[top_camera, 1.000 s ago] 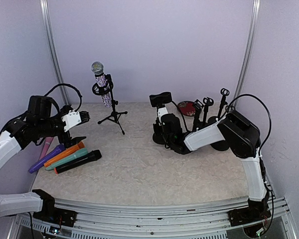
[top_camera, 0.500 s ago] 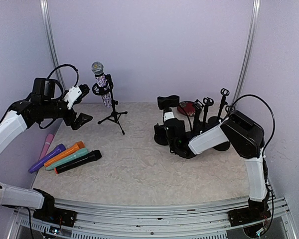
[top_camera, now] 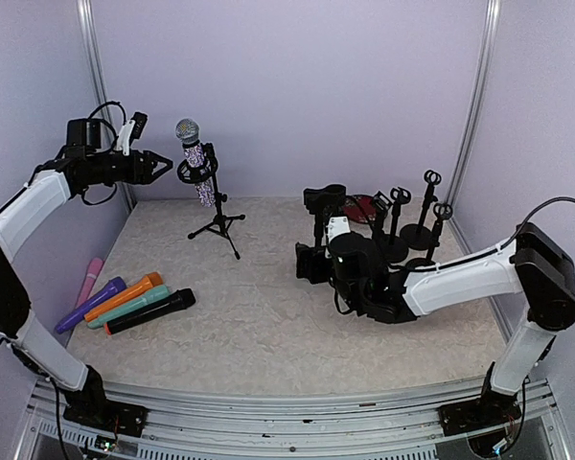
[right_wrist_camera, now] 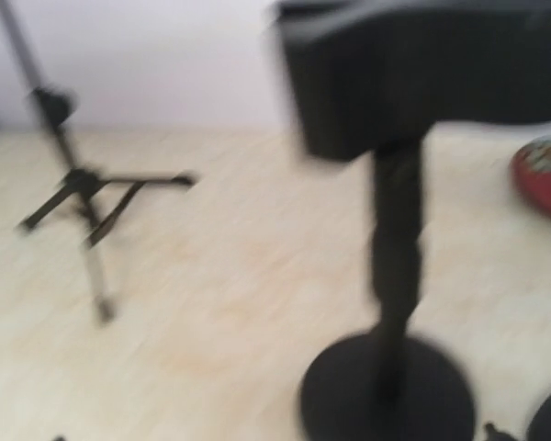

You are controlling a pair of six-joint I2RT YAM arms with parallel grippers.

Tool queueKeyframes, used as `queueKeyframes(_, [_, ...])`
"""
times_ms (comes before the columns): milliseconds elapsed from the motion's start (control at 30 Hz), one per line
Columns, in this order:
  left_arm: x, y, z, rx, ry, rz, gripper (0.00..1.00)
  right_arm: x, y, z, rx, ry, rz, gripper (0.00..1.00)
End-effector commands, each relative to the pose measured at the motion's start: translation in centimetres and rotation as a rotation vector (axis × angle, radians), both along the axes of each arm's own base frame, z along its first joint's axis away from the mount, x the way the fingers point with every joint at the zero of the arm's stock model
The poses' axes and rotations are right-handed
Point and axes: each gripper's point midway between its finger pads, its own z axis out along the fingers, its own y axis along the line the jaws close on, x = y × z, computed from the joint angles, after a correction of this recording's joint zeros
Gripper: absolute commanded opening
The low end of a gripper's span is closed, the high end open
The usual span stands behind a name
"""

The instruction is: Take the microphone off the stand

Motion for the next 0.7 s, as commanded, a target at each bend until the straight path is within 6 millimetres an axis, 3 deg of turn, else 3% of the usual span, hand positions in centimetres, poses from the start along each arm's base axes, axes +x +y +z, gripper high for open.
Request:
queueKeyframes(0, [1.3, -0.6, 2.0, -0.223, 0.058, -0.022, 0.66, -3.6, 0.9, 0.5, 0.07, 0.068, 0.057, 0.92])
queueKeyframes(167, [3.0, -1.2, 1.7, -0.352, 0.125, -0.041, 0.64, -5.7, 3.2, 3.7, 0.142, 0.06, 0.165, 0.85])
queueKeyframes(400, [5.3, -1.2, -1.2, -0.421, 0.226, -0.014, 0.54, -6.3, 5.2, 7.2, 0.182, 0.033, 0.245, 0.8])
queueKeyframes(567, [4.8, -2.0, -1.7, -0.487, 0.244, -0.074, 0.29, -6.0, 5.9, 8.7, 0.201, 0.013, 0.261, 0.74])
queueKeyframes(667, [4.5, -2.3, -2.0, -0.528, 0.277, -0.089, 0.2, -4.5, 7.5, 10.1, 0.214, 0.006, 0.291, 0.72])
